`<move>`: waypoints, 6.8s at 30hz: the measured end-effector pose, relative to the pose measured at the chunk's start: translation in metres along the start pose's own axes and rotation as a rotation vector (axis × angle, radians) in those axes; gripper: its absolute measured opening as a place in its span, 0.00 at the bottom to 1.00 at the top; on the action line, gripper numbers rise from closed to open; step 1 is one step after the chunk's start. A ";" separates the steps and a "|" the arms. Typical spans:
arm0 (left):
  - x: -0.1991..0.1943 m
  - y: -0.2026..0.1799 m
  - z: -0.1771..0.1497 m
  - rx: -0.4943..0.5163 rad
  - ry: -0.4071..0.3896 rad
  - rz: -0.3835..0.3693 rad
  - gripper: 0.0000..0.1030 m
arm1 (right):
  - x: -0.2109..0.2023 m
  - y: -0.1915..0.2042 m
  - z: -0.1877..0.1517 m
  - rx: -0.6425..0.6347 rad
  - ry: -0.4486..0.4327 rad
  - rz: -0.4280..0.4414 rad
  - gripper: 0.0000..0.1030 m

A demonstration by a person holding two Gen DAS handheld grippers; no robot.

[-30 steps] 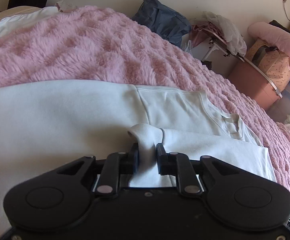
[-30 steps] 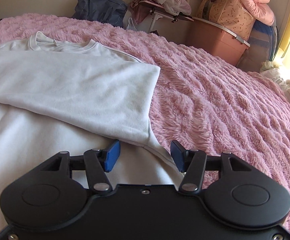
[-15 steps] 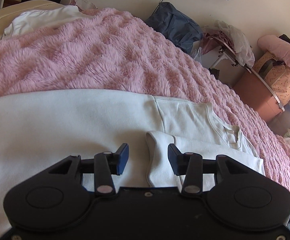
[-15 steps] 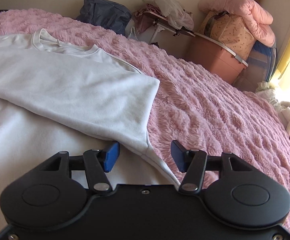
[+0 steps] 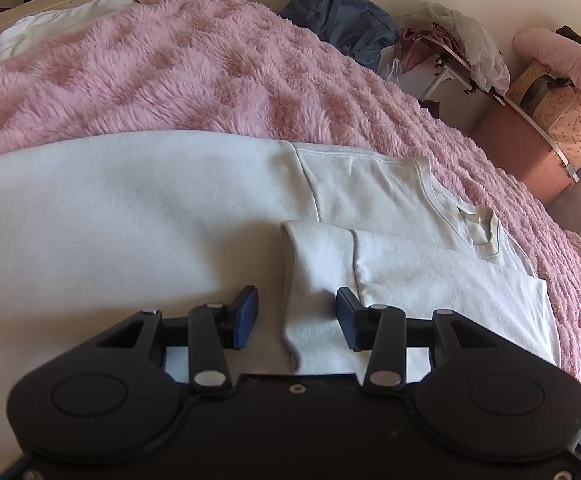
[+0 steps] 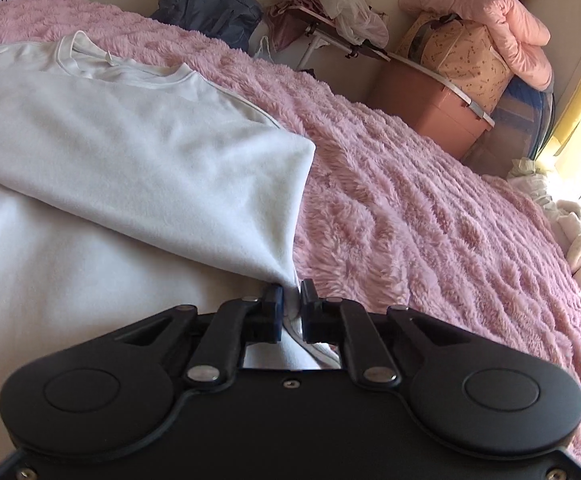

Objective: Fold small clothes

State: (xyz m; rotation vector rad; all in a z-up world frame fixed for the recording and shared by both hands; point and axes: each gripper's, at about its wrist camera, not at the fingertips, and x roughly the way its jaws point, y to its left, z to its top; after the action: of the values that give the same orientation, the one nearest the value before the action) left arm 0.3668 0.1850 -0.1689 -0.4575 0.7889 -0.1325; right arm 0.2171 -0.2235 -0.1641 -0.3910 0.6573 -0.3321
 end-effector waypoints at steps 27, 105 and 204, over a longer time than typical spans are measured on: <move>-0.314 0.203 -0.110 -0.498 -0.220 0.319 0.50 | -0.191 0.123 0.084 0.004 -0.246 0.517 0.46; 0.074 -0.282 -0.106 0.016 -0.037 -0.301 0.03 | -0.061 -0.074 -0.041 0.273 0.013 0.363 0.49; -0.098 -0.069 -0.082 0.198 -0.305 0.342 0.34 | 0.040 -0.074 0.023 0.590 0.023 0.603 0.19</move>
State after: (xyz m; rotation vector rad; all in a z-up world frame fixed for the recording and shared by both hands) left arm 0.2432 0.1224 -0.1249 -0.1453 0.5367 0.1739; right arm 0.2484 -0.2994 -0.1346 0.3758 0.6364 0.0549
